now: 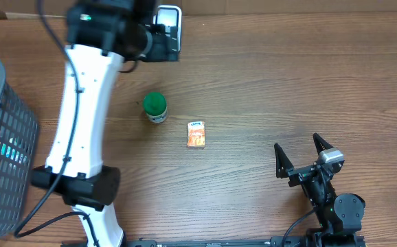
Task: Scan the item barcode
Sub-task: 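Swing the orange pack past the scanner and place it on the table, then reach the left gripper into the basket and grasp the light-blue packet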
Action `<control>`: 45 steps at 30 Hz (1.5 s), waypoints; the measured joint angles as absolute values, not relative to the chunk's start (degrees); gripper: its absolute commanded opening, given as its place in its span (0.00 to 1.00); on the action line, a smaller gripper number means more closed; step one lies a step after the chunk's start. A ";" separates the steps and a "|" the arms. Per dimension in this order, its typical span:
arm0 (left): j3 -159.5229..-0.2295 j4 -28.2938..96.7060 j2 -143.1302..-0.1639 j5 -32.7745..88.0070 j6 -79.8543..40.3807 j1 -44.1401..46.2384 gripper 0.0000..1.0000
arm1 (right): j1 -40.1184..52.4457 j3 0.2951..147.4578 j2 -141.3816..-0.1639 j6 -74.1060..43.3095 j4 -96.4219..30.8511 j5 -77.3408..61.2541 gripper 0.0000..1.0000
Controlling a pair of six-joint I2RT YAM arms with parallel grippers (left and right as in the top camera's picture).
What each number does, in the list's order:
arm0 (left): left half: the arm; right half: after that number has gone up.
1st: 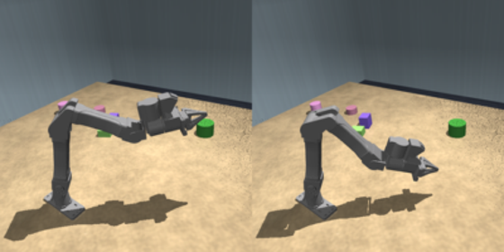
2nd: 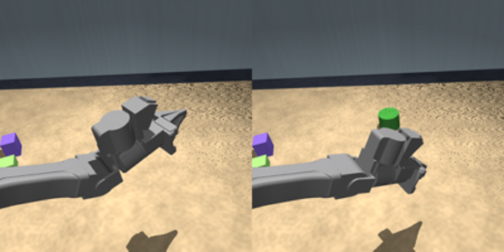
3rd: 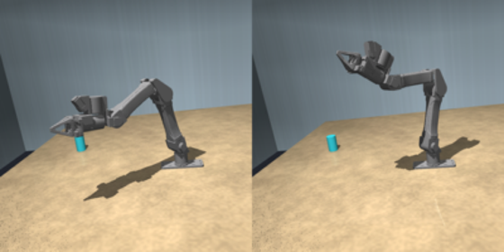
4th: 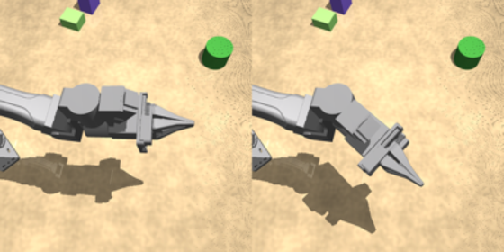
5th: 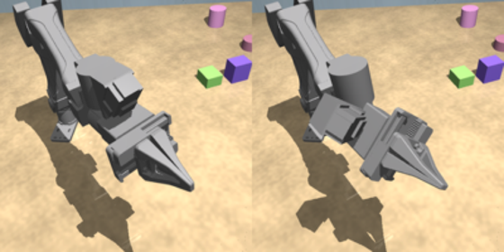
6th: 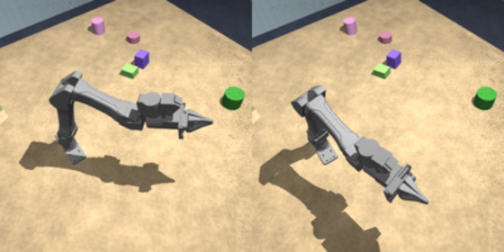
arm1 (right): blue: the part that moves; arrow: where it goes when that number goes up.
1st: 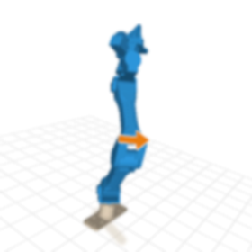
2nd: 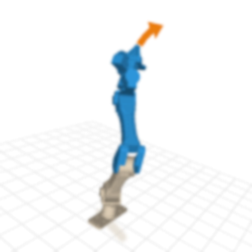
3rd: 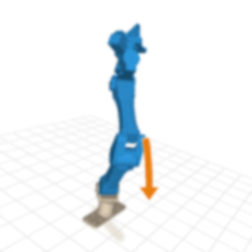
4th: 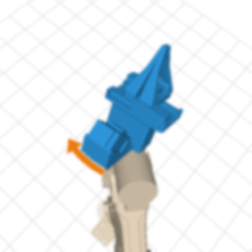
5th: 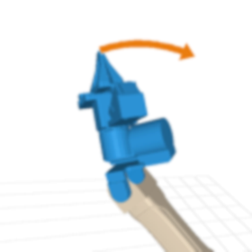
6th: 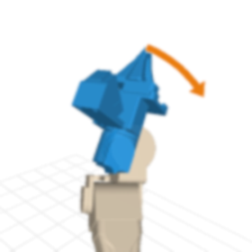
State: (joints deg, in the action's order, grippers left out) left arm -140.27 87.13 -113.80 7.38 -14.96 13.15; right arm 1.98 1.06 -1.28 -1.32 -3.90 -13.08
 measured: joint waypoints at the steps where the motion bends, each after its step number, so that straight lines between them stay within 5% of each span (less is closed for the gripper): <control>1: -141.43 88.05 -113.80 8.27 -14.74 11.07 0.94 | 1.98 1.06 -1.28 -1.30 -3.88 -13.08 1.00; 15: -152.42 95.00 -113.80 16.14 -12.82 -8.69 0.89 | 1.98 1.06 -1.28 -1.28 -3.86 -13.08 1.00; 45: -155.63 95.64 -98.94 2.70 -11.84 -13.28 0.90 | 1.98 1.06 -1.28 -1.30 -3.86 -13.08 1.00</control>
State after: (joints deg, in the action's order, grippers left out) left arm -155.63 95.64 -98.94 2.70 -11.84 -13.28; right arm 1.98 1.06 -1.28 -1.30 -3.86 -13.08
